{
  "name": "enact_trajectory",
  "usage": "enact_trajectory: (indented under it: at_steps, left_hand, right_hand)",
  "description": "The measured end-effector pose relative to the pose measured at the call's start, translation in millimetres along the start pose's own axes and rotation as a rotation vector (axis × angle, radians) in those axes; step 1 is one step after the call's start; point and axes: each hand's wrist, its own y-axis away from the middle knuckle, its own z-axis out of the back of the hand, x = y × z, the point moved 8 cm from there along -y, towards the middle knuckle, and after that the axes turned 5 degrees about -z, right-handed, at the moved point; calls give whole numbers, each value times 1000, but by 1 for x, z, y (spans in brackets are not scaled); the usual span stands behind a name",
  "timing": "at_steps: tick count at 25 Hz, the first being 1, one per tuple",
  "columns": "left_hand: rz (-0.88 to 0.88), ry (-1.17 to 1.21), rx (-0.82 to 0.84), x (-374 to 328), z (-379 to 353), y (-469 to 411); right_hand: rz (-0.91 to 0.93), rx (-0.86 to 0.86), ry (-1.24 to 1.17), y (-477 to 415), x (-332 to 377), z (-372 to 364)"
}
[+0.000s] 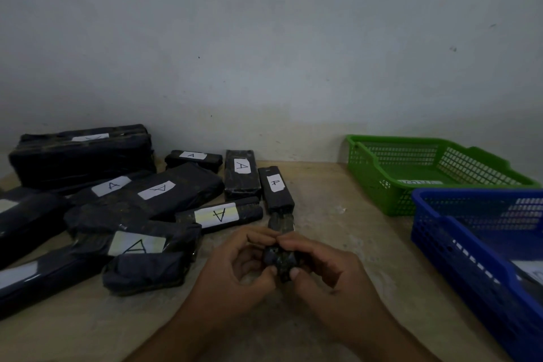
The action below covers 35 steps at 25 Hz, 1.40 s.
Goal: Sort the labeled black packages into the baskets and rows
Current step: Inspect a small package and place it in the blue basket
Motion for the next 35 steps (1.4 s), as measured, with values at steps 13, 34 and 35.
enact_trajectory:
  at_steps: [13,34,35]
  left_hand:
    - [-59,-19,-32,-2,5,-3]
    - [-96,-389,15,-13,1,4]
    - [-75,-355,25,-11,0,4]
  right_hand:
    - [-459,-393,-495,-8,-31,35]
    - [42,9,26,-8,9,2]
    - [52,18,52,-8,7,1]
